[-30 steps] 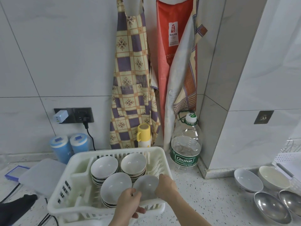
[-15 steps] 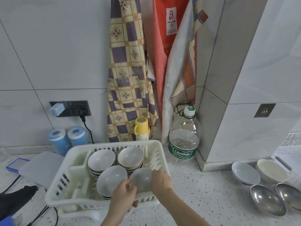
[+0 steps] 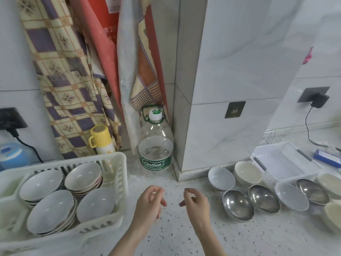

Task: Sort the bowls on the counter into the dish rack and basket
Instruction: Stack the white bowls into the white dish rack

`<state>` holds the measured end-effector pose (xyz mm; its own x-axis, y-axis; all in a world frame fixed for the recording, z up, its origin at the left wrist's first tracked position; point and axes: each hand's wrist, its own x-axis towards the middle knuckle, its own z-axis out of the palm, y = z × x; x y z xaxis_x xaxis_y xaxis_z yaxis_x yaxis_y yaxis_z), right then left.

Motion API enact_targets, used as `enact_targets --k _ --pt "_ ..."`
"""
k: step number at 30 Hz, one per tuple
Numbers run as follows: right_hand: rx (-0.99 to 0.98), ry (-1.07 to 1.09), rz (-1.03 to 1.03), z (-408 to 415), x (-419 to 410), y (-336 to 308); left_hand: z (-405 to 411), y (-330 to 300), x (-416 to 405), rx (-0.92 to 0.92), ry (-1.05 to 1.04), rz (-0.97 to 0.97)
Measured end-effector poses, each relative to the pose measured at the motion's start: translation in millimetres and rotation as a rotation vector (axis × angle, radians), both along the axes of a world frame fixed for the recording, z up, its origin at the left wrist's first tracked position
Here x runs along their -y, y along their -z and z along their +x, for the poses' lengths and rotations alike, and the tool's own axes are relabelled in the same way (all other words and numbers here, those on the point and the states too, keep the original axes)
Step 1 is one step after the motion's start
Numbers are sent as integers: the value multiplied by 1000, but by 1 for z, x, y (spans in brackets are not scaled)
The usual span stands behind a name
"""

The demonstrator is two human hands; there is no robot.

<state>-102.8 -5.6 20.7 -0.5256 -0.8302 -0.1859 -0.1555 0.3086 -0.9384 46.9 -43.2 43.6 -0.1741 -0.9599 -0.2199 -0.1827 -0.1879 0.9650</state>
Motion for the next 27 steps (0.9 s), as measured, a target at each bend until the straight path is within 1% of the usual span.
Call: enact_targets --k 3,6,9,12,15,20,24,27 --pt "74 158 -21 -69 -16 4 -70 21 9 30 17 142" --pt "155 303 -7 -135 -33 12 -137 43 21 76 -12 252" --pt "219 415 17 -196 -49 24 -190 63 37 125 -58 315" --pt "313 518 71 -243 -61 35 -226 78 51 176 -109 348" --pt "411 594 145 -276 -71 45 -246 92 61 222 -123 389" --pt "496 672 196 -312 -84 61 -263 103 70 219 -179 450" --pt "567 704 262 -330 -85 66 -269 103 70 271 -160 449" --pt "581 687 278 -340 -82 68 -267 101 69 331 -142 402"
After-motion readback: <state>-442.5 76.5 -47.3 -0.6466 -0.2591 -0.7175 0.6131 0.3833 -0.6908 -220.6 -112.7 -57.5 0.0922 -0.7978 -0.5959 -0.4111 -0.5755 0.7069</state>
